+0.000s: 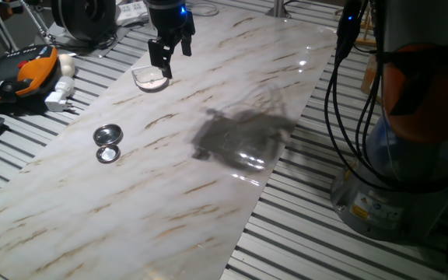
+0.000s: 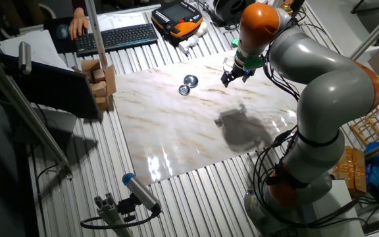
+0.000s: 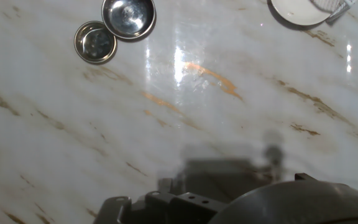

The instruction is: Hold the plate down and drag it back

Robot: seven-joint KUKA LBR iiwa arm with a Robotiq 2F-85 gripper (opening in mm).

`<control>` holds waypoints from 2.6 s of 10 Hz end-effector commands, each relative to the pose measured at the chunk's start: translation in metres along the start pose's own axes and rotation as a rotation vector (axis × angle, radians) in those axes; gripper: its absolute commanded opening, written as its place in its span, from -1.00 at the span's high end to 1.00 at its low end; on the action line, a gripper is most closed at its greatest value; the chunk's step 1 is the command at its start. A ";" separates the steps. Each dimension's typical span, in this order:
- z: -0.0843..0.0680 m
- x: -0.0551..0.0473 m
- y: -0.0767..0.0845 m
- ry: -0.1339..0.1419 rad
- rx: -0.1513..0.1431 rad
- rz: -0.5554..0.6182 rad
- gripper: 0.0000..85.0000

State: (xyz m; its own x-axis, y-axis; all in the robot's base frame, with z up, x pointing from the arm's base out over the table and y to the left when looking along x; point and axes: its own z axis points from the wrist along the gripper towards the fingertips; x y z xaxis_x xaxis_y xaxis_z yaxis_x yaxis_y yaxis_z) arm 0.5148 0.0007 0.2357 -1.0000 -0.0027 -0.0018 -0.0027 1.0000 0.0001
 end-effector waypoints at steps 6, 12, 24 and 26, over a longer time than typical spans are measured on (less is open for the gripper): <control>-0.002 -0.001 0.000 -0.012 -0.003 -0.038 1.00; 0.000 -0.002 0.000 -0.016 -0.017 -0.025 1.00; 0.016 -0.008 0.000 -0.054 0.016 0.019 1.00; 0.025 -0.011 0.000 -0.067 0.031 0.049 1.00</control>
State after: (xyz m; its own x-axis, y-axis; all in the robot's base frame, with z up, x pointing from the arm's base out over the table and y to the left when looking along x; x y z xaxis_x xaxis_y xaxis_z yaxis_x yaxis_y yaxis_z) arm 0.5262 0.0008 0.2103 -0.9966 0.0456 -0.0689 0.0477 0.9985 -0.0285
